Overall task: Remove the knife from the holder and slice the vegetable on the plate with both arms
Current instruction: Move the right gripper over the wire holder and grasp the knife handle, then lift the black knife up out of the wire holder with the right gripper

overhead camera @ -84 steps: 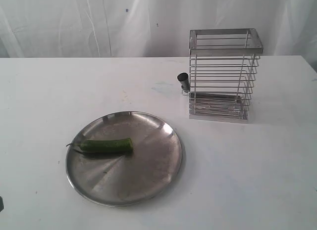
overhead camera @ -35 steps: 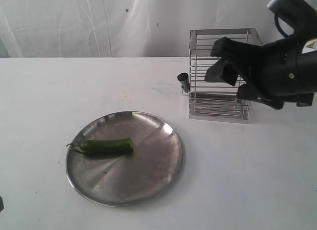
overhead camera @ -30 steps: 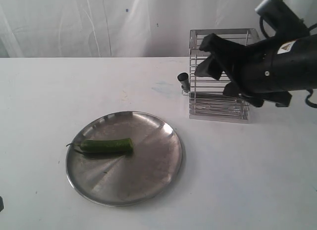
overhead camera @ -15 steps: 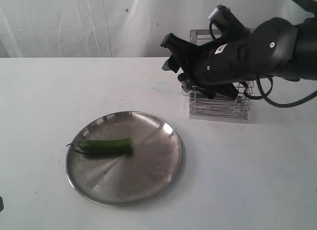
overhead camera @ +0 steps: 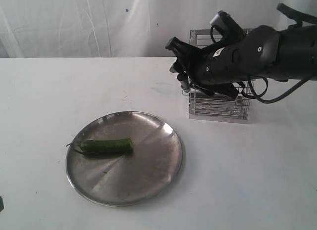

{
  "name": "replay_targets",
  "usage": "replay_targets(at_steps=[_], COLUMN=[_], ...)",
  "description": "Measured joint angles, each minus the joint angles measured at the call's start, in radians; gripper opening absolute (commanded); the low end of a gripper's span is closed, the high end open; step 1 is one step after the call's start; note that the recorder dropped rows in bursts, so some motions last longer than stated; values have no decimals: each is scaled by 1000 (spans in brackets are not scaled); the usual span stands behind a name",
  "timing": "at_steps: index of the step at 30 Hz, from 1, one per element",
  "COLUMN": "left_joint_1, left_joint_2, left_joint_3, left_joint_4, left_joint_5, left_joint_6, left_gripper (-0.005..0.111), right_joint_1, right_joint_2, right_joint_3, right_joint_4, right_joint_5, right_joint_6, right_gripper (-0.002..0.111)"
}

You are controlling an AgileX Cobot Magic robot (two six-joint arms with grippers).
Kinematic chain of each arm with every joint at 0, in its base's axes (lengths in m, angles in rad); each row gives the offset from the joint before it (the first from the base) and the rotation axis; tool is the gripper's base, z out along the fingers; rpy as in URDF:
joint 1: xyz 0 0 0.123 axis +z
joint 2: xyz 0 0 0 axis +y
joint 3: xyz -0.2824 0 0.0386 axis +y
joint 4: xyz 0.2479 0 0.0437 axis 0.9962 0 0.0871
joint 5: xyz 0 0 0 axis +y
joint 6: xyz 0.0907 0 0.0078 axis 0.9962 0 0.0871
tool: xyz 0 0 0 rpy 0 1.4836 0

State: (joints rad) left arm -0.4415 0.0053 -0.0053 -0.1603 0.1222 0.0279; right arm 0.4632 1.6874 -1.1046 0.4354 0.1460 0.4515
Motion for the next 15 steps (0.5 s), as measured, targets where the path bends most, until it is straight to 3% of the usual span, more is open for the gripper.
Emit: replay_targets(at_steps=[7, 15], left_joint_1=[0, 0], left_joint_2=[0, 0], left_joint_3=[0, 0], left_joint_4=[0, 0], left_joint_5=[0, 0], left_joint_6=[0, 0], left_gripper=[0, 0], right_joint_1=[0, 0], right_joint_2=[22, 46], right_joint_3=[0, 0], right_joint_4=[-15, -17], right_joint_5=[9, -15], right_joint_6=[0, 0], right_gripper=[54, 34])
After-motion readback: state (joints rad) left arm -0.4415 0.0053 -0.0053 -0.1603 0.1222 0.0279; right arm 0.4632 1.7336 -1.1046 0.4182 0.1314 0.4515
